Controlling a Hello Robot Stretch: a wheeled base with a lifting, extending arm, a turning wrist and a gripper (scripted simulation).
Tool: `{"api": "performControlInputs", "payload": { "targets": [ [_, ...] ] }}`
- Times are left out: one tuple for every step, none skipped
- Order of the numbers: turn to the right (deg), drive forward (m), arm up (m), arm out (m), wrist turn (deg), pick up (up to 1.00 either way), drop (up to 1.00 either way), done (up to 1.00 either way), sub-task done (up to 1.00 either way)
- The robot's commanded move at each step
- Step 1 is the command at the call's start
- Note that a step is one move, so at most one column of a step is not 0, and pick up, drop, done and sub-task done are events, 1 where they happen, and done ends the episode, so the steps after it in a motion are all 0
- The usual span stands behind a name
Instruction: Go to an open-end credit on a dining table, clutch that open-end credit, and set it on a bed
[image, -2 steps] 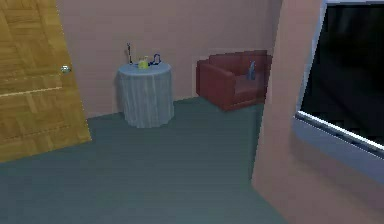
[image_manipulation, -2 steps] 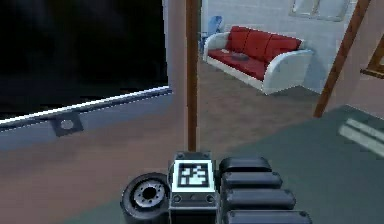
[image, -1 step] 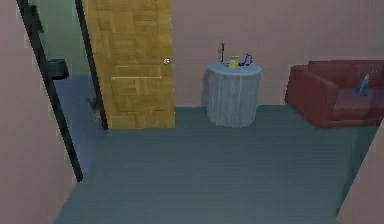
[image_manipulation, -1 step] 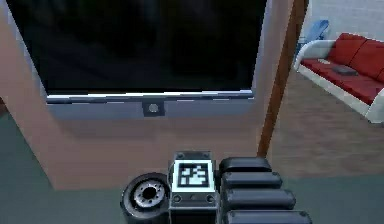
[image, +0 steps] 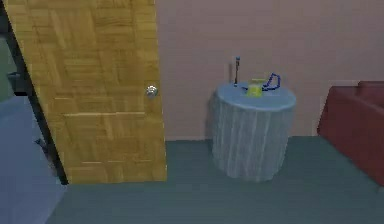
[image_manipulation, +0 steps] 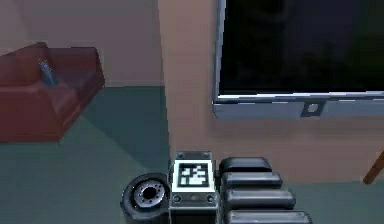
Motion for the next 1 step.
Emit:
{"api": "performControlInputs", "payload": {
  "targets": [
    [-27.0,0.0,0.0,0.0,0.0,0.0,0.0,0.0,0.0]
  ]
}}
